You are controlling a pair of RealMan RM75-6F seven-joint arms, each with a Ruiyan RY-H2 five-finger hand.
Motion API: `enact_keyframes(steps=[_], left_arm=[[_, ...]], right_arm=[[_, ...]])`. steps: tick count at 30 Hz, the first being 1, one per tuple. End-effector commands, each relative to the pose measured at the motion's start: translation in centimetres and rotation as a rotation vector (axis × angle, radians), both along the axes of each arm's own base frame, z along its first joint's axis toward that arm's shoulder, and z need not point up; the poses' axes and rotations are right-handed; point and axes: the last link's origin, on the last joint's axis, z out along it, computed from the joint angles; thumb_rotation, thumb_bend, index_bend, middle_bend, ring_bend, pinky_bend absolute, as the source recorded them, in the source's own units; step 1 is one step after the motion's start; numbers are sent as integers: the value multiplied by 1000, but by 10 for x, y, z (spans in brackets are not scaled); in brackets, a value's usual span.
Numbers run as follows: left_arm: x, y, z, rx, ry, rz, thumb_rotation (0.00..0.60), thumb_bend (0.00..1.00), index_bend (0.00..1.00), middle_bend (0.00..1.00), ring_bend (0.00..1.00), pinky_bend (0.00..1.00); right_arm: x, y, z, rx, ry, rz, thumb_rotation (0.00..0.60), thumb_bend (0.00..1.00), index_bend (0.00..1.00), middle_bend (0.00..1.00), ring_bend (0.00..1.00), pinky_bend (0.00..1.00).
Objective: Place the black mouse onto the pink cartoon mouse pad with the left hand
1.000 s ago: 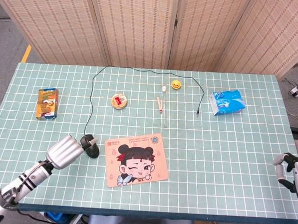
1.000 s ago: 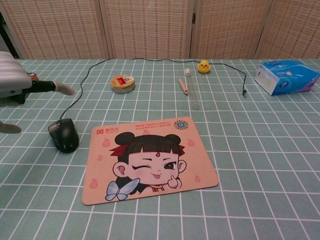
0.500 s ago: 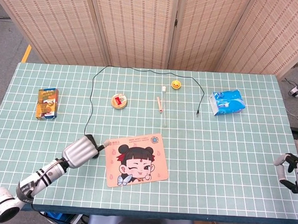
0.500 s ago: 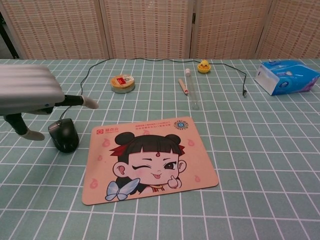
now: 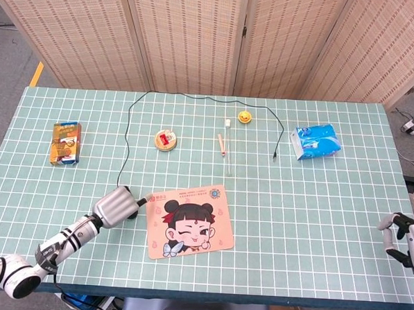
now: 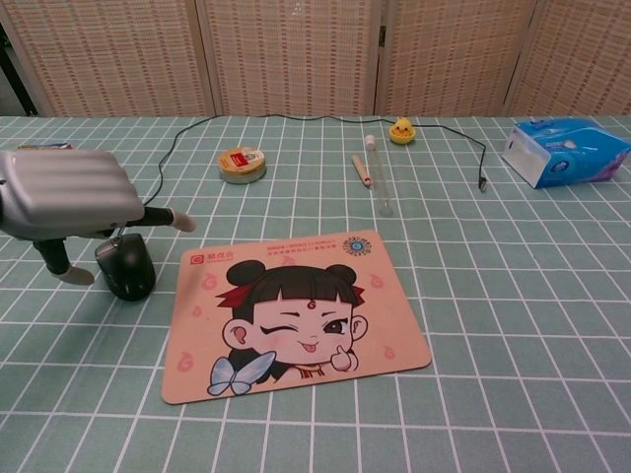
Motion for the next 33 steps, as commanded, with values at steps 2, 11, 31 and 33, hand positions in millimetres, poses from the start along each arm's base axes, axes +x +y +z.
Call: enact_keyframes(steps=[2,11,31,33], left_arm=[[-2,2,-4,3,19,10,600,112,134,1000,1000,1000],[-1,8,-10,18,44,28,600,112,211,1000,1000,1000],[-10,17,-19,40,98,81,600,112,275,1000,1000,1000],[-10,18,-19,42,100,85,600,112,280,1000,1000,1000]], right_arm=[[0,0,-1,3,0,-2,600,352,509,503,576,725],[0,0,-2,10,-2,-3,600,352,509,502,576,725],[-1,0,-1,13,-4,-5,600,352,509,504,576,725],[-1,0,-2,14,-4,-5,600,351,509,504,576,725]])
